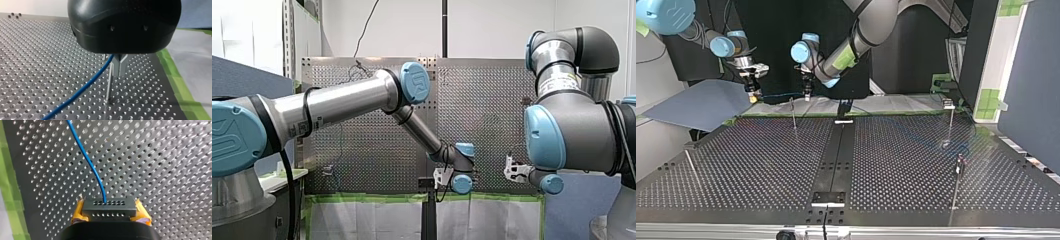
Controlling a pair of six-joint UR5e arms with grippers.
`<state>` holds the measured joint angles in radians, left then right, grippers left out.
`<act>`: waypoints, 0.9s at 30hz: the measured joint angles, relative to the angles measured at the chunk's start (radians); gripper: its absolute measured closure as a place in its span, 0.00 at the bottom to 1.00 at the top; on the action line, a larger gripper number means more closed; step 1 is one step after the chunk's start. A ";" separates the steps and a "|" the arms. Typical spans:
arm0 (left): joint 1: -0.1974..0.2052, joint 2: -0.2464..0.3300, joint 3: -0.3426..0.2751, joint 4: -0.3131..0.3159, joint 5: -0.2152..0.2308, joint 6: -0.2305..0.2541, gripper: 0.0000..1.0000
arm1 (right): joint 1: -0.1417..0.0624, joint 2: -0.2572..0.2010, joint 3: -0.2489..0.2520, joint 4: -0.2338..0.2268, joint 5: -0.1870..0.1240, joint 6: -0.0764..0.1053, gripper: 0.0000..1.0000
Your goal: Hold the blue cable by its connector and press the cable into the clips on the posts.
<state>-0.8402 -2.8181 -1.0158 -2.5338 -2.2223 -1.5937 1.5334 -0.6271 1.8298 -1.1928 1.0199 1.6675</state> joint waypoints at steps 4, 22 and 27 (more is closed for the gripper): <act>0.002 0.000 0.016 -0.004 0.003 0.000 1.00 | -0.007 0.006 -0.015 0.023 0.000 -0.019 1.00; 0.009 -0.038 0.077 -0.037 0.021 -0.003 1.00 | -0.015 0.009 -0.046 0.034 -0.011 -0.028 1.00; 0.025 -0.041 0.110 -0.053 0.028 -0.004 1.00 | -0.012 0.009 -0.048 0.032 -0.015 -0.028 1.00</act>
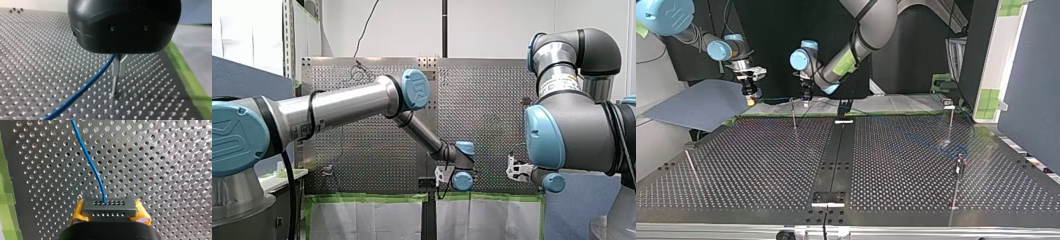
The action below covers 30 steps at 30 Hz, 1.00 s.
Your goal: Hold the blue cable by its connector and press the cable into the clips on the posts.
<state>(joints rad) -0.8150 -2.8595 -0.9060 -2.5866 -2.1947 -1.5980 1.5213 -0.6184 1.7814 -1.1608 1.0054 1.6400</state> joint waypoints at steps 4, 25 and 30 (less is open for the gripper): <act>0.014 0.000 0.013 -0.004 0.006 0.000 1.00 | 0.001 0.000 -0.005 0.000 -0.001 0.000 1.00; 0.032 -0.030 0.002 -0.011 0.048 -0.021 1.00 | 0.014 0.007 -0.025 -0.001 -0.002 0.005 1.00; 0.038 -0.031 0.002 -0.005 0.052 -0.027 1.00 | 0.014 0.027 -0.052 0.014 0.006 0.003 1.00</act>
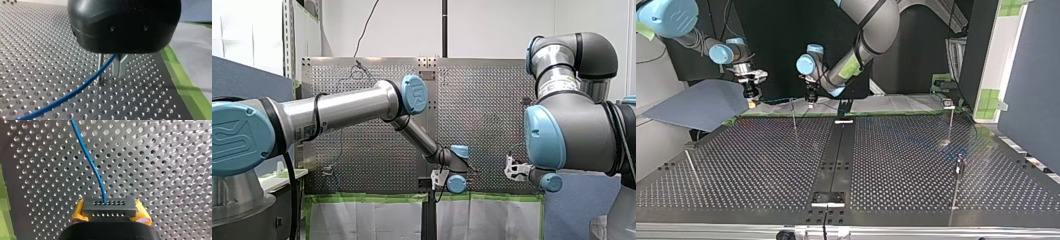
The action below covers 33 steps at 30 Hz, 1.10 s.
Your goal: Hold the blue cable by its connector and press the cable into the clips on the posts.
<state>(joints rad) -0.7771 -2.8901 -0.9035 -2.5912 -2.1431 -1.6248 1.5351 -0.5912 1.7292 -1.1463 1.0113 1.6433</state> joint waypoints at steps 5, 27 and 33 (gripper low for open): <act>0.005 0.000 0.000 0.006 0.004 -0.005 1.00 | -0.004 0.007 -0.018 0.008 0.004 0.001 1.00; 0.049 -0.059 0.085 -0.043 0.027 -0.018 1.00 | -0.003 0.017 -0.121 0.030 -0.001 0.026 1.00; 0.056 -0.079 0.134 -0.085 0.033 -0.019 1.00 | -0.009 0.058 -0.167 0.056 -0.001 0.019 1.00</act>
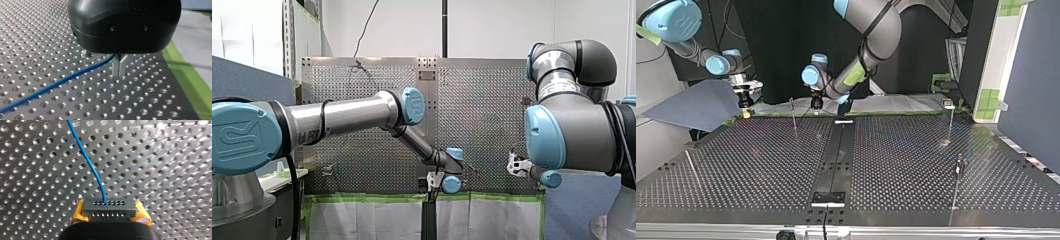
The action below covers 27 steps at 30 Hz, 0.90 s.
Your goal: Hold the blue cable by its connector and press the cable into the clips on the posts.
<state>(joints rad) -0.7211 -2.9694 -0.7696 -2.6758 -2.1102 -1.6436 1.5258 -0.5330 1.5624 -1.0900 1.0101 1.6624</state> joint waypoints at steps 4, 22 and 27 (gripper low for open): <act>0.008 0.001 0.037 -0.004 0.007 -0.002 1.00 | -0.001 0.024 -0.028 0.015 0.000 -0.007 1.00; 0.011 0.002 0.072 -0.003 0.003 -0.015 1.00 | -0.002 0.035 -0.118 0.024 -0.025 0.033 1.00; 0.012 0.002 0.072 -0.003 -0.003 -0.019 1.00 | -0.002 0.040 -0.140 0.028 -0.034 0.042 1.00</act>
<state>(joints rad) -0.7094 -2.9673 -0.6976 -2.6786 -2.1131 -1.6630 1.5241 -0.4930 1.4224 -1.0616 0.9761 1.7043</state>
